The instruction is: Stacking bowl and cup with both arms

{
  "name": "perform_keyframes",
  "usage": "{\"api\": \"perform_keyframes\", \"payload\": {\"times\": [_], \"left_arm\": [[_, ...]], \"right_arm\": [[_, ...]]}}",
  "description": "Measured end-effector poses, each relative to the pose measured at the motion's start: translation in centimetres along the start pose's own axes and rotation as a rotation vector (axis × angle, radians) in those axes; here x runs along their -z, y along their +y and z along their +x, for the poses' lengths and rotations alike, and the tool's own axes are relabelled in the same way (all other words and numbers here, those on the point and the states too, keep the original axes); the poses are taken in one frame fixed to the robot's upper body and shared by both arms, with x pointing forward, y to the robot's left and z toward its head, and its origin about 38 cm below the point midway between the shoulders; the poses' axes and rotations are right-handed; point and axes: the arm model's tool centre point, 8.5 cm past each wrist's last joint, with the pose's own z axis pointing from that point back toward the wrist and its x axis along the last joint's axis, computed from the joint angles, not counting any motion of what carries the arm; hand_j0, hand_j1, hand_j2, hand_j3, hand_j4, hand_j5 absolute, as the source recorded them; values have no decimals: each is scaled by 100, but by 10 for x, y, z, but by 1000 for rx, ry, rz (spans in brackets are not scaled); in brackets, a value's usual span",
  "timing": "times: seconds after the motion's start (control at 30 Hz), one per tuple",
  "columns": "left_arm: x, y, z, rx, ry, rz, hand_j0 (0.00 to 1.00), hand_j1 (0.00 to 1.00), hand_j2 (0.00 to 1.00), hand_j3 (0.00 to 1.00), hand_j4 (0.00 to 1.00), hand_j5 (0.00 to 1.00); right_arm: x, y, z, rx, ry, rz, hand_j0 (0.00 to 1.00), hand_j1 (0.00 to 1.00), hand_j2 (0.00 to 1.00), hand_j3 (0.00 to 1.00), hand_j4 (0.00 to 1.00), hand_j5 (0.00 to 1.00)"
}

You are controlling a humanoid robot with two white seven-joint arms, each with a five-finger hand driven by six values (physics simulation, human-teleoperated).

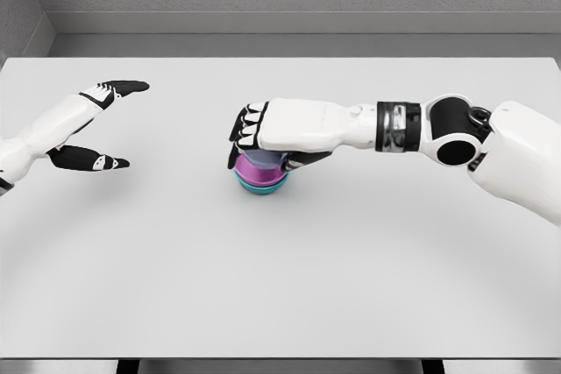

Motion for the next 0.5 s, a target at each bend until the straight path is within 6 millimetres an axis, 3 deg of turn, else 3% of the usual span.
{"api": "perform_keyframes", "payload": {"times": [0.1,0.5], "left_arm": [[0,0,0,0,0,0,100,100,100,100,100,100],[0,0,0,0,-1,0,100,100,100,100,100,100]], "right_arm": [[0,0,0,1,0,-1,99,99,99,99,99,99],[-7,-3,-3,-2,13,-3,100,100,100,100,100,100]]}}
